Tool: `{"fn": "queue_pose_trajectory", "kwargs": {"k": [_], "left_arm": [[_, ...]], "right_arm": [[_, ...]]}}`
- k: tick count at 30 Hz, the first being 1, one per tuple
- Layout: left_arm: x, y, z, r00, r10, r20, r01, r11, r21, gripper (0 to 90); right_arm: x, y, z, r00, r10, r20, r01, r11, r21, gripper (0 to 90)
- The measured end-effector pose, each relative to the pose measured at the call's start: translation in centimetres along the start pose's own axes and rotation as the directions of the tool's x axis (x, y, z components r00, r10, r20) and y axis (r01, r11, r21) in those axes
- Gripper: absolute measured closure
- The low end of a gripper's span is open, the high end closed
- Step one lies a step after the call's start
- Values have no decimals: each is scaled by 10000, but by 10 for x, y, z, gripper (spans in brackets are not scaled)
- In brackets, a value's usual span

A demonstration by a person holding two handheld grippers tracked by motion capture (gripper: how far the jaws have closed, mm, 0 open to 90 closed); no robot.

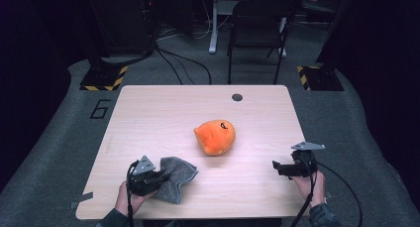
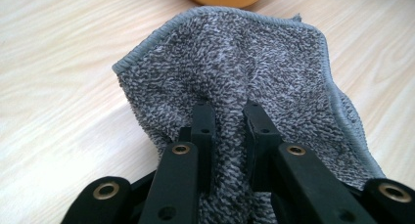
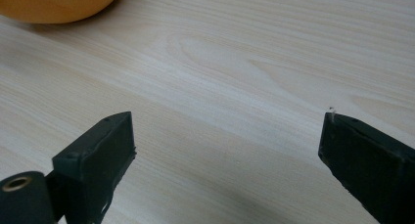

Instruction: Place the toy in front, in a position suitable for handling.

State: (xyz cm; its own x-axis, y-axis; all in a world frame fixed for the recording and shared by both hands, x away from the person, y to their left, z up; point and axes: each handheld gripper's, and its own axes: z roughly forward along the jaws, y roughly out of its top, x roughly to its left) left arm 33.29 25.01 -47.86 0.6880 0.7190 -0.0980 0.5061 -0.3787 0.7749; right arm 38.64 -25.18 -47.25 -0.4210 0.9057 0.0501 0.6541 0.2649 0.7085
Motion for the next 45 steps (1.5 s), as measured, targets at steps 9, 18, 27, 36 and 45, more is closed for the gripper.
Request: {"fn": "queue_pose_trajectory", "kwargs": {"k": [9, 18, 27, 36, 45], "left_arm": [[-17, 16, 13, 9975, 554, 436, -556, 9984, 39, 775], [-39, 28, 35, 9881, 1115, 1062, -1137, 9934, 146, 773], [-58, 39, 60, 9762, 1465, 1597, -1531, 9878, 301, 772], [-75, 52, 89, 9608, 1626, 2245, -1763, 9835, 419, 770], [-91, 60, 124, 9465, 1870, 2630, -2165, 9723, 878, 752]], "right_arm": [[1, 1, 2, 10000, -36, -4, 36, 10000, 22, 62], [2, 1, 3, 10000, -10, -9, 10, 9999, 114, 63], [2, 1, 3, 10000, -85, -31, 85, 9999, 123, 64], [4, 2, 3, 10000, -64, -65, 65, 9998, 161, 65], [4, 1, 4, 9999, -108, -126, 110, 9998, 172, 68]]}}
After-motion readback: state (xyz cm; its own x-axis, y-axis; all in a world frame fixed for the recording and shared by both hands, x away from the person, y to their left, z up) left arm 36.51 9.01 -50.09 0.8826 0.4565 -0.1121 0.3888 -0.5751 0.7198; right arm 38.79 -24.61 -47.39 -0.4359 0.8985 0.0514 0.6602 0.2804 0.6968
